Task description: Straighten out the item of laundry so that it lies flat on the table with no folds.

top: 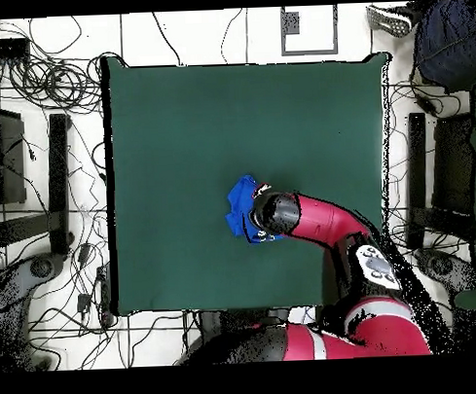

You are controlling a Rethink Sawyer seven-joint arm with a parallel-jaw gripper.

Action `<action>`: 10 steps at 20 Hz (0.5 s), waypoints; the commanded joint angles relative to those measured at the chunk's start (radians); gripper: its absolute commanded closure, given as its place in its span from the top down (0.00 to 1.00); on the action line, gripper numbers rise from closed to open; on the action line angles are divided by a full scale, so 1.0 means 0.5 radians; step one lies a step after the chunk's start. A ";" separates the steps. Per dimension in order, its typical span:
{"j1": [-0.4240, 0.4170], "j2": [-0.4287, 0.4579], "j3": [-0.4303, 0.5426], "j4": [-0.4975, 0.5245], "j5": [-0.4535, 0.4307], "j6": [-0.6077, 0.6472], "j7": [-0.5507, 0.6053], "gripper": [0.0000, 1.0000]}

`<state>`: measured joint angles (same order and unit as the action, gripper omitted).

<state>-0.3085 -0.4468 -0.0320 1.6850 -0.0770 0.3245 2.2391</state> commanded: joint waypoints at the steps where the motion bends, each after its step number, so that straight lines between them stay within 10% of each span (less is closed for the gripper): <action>1: -0.036 0.077 0.293 0.085 -0.080 -0.030 -0.027 1.00; 10: -0.046 0.054 0.327 0.085 -0.088 0.025 -0.005 1.00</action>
<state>-0.3459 -0.4315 0.0088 1.6848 -0.0878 0.3243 2.2391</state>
